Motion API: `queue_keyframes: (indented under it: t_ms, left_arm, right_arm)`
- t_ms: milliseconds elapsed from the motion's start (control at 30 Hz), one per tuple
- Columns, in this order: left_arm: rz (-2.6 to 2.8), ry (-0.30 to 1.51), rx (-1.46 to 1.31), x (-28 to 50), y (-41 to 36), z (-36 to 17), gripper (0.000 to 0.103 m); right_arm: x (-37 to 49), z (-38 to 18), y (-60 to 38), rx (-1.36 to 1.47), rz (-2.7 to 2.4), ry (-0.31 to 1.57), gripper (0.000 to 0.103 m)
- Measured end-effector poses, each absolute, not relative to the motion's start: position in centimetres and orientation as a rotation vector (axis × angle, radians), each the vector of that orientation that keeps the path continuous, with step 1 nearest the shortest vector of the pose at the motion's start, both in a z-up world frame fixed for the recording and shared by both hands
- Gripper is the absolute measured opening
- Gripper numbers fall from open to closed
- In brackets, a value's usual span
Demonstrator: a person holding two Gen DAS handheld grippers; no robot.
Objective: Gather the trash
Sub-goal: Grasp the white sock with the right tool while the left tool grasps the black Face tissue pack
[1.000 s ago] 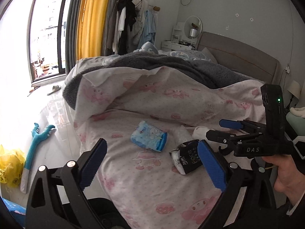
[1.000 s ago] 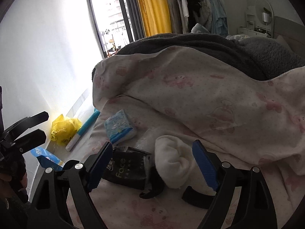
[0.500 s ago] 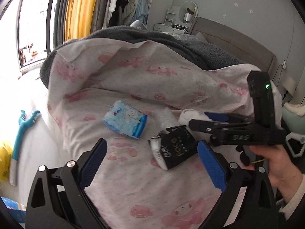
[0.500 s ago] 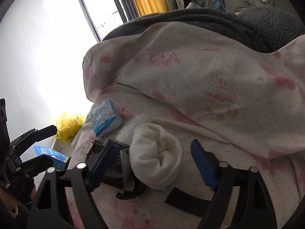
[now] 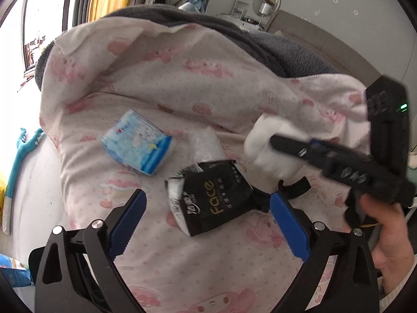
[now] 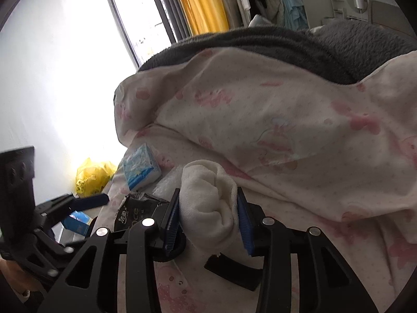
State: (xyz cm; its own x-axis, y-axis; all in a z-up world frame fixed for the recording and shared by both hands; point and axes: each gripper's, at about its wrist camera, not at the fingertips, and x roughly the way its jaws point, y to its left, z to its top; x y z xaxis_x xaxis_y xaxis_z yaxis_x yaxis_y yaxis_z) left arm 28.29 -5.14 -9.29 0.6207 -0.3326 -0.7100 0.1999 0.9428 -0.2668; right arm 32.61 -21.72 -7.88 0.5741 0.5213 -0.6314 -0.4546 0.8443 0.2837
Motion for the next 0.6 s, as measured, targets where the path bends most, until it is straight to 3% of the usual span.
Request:
queue_keyframes:
  t_ms: [600]
  left_arm:
    - [-0.205,0.907,-0.319,30.6,-6.1,-11.2,0.097]
  right_arm:
    - [30.7,-6.9,-25.8,0.128,0.575,0.714,0.041]
